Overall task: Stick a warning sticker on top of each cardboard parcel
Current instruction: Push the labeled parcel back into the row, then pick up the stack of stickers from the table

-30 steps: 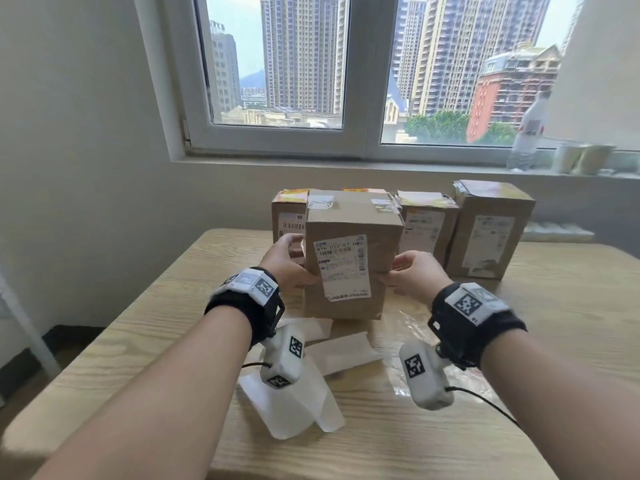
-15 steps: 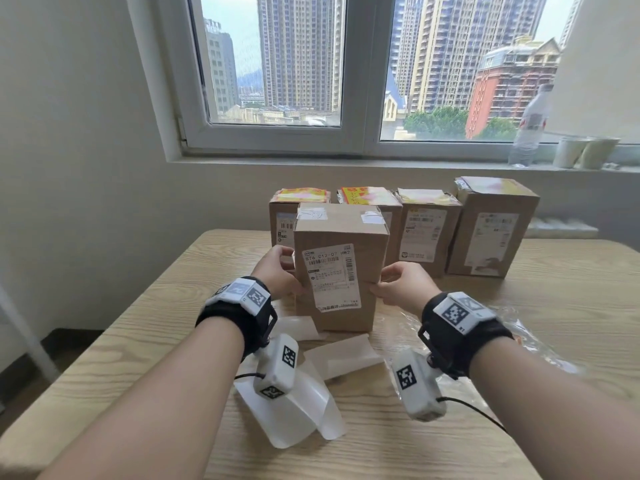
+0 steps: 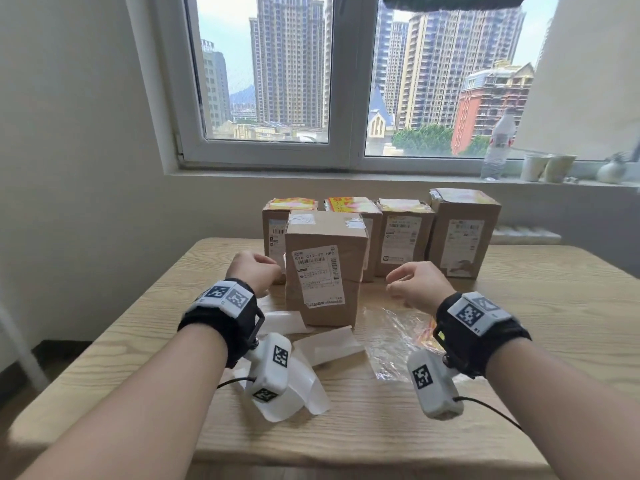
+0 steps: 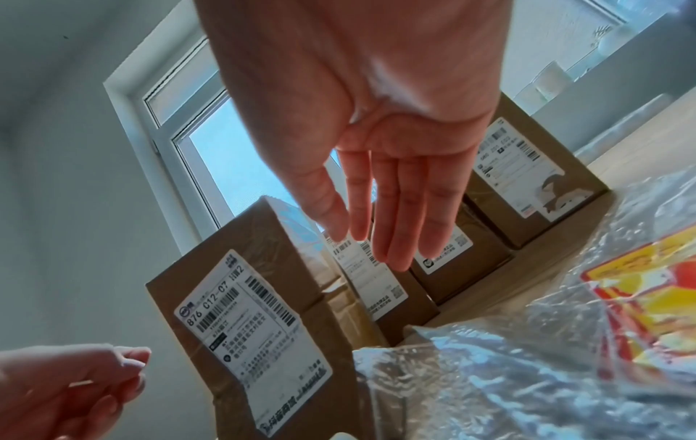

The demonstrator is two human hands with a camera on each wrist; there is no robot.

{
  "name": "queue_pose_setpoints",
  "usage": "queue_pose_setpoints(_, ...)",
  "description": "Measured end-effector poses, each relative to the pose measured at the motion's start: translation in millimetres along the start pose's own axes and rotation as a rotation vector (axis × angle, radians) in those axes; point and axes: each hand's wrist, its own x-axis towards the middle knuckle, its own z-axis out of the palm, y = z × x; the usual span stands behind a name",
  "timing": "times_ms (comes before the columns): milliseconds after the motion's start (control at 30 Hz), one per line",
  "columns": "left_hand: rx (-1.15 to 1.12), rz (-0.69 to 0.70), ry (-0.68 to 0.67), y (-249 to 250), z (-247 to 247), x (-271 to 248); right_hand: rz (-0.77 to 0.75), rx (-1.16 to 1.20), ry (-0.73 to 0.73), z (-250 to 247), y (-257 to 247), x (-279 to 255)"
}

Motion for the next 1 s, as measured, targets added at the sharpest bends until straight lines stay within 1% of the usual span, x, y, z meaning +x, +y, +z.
queue_pose_setpoints(100,-0.021,0.02,-0.106,4.9,13.1,-17.2,0.003,-0.04,0.009,-10.6,4.4,-13.7)
queue_pose_setpoints(167,-0.043,0.015,-0.169,9.8,25.9,-28.2,-0.012,-0.177,0.014,-13.0,8.0,-22.4)
queue_pose_setpoints(267,-0.036,-0.021,-0.283,14.9,48.2,-40.6,-0.03,-0.405,-0.047,-9.7,14.5,-33.7)
queue_pose_setpoints(333,-0.046,-0.064,-0.378,15.2,62.7,-46.6,-0.024,-0.477,-0.091,-5.7,18.2,-38.1)
queue_pose_setpoints(400,-0.02,-0.076,-0.446,12.2,77.3,-50.5,-0.016,-0.514,-0.103,-0.6,21.9,-40.3)
queue_pose_setpoints(467,0.019,-0.057,-0.489,9.7,92.1,-53.2,0.001,-0.552,-0.11,7.5,28.2,-38.7)
queue_pose_setpoints(567,0.076,-0.044,-0.503,6.6,111.2,-56.3,0.043,-0.633,-0.13,22.4,39.0,-34.3)
queue_pose_setpoints(667,0.076,-0.04,-0.527,3.2,124.0,-57.5,0.074,-0.721,-0.121,29.3,45.1,-32.8)
queue_pose_setpoints(767,0.017,-0.042,-0.546,3.2,131.6,-56.3,0.105,-0.671,-0.087,23.1,49.6,-30.3)
queue_pose_setpoints(867,-0.003,-0.059,-0.571,5.5,138.5,-54.5,0.14,-0.51,-0.058,9.8,51.8,-27.3)
queue_pose_setpoints(1000,-0.003,-0.06,-0.614,12.3,151.8,-56.5,0.078,-0.313,0.039,-14.1,49.4,-26.1)
